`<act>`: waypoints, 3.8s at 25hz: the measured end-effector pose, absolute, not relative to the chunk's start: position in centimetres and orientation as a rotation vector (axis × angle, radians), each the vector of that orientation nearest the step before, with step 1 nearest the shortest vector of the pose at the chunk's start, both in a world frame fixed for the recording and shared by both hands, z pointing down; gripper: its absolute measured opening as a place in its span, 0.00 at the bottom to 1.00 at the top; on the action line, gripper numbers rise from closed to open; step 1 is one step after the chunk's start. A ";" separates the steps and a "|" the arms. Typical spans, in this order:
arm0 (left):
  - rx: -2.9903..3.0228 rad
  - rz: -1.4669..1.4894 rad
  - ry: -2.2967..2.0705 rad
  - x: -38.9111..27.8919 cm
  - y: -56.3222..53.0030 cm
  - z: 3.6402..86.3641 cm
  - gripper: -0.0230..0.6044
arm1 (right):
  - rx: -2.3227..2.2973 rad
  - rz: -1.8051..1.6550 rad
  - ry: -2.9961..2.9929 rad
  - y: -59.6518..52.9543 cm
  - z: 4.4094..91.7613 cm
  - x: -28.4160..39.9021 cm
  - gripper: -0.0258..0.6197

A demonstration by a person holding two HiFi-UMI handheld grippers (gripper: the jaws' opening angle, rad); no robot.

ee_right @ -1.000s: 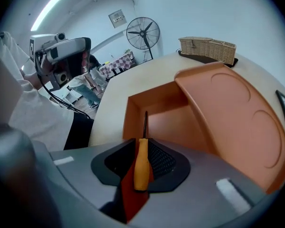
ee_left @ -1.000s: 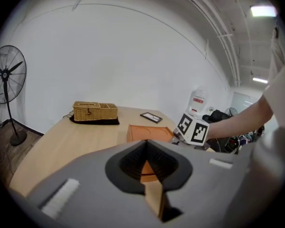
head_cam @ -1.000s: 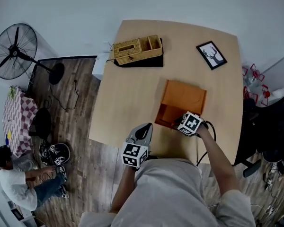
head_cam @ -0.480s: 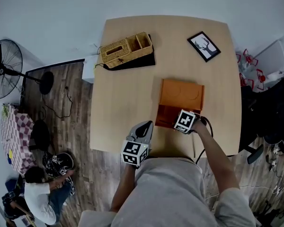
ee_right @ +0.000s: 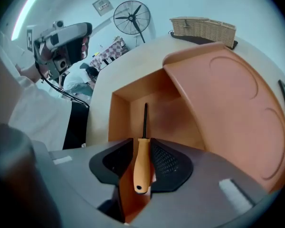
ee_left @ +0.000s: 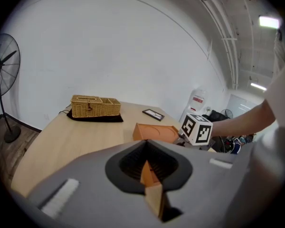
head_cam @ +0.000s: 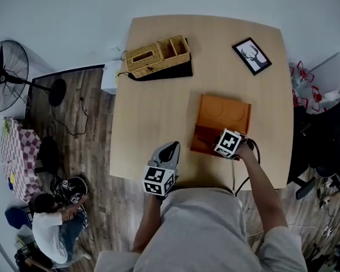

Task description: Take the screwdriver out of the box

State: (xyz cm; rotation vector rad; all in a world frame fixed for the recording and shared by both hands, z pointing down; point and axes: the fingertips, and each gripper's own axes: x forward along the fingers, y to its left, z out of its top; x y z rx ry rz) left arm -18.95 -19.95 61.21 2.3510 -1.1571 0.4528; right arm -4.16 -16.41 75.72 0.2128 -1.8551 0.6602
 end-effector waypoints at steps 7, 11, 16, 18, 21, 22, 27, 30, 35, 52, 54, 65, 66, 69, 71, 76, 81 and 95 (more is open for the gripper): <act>2.314 0.454 -1.182 -19.2 -18.7 62.2 0.12 | 0.239 0.671 -1.797 -15.8 77.3 -3.8 0.23; 2.310 0.446 -1.184 -19.0 -18.3 62.5 0.12 | 0.290 0.632 -1.798 -15.8 77.4 -4.0 0.21; 2.314 0.436 -1.184 -18.0 -18.0 62.7 0.12 | 0.349 0.620 -1.746 -14.6 78.4 -3.8 0.21; 2.314 0.438 -1.180 -17.9 -17.9 62.6 0.12 | 0.378 0.596 -1.722 -14.6 78.6 -3.8 0.20; 2.316 0.435 -1.177 -17.7 -17.6 62.6 0.12 | 0.389 0.552 -1.678 -14.8 78.8 -3.9 0.18; 2.316 0.434 -1.177 -17.8 -17.6 62.6 0.12 | 0.390 0.547 -1.668 -14.9 78.8 -4.0 0.18; 2.312 0.436 -1.182 -17.7 -17.3 62.6 0.12 | 0.407 0.571 -1.679 -15.2 78.7 -3.8 0.16; 2.312 0.436 -1.188 -17.7 -17.2 62.6 0.12 | 0.409 0.579 -1.694 -15.3 78.7 -3.9 0.15; 2.313 0.426 -1.206 -17.0 -16.8 62.4 0.12 | 0.402 0.596 -1.712 -15.3 78.8 -3.4 0.15; 2.266 0.371 -1.314 -14.8 -14.4 61.9 0.12 | 0.409 0.630 -1.802 -16.2 78.8 -3.8 0.15; 2.265 0.361 -1.326 -14.3 -14.2 61.8 0.12 | 0.405 0.624 -1.813 -16.5 78.2 -3.8 0.15; 2.307 0.405 -1.337 -14.8 -14.5 60.2 0.12 | 0.355 0.643 -1.851 -16.6 77.6 -3.7 0.15; 2.312 0.410 -1.332 -14.9 -14.5 60.2 0.12 | 0.358 0.638 -1.855 -16.6 77.5 -3.7 0.15; 2.320 0.419 -1.323 -15.1 -14.5 60.1 0.12 | 0.372 0.631 -1.871 -16.6 77.3 -3.7 0.15; 2.322 0.419 -1.318 -15.1 -14.5 60.0 0.12 | 0.381 0.627 -1.881 -16.7 77.1 -3.6 0.15; 2.318 0.414 -1.312 -14.9 -13.9 60.3 0.12 | 0.396 0.625 -1.901 -16.4 76.7 -3.1 0.15; 2.304 0.401 -1.331 -15.2 -13.7 60.5 0.12 | 0.432 0.636 -1.958 -16.5 76.2 -3.2 0.15; 2.315 0.406 -1.317 -14.9 -13.7 60.5 0.12 | 0.590 0.649 -2.154 -17.8 72.4 -3.5 0.15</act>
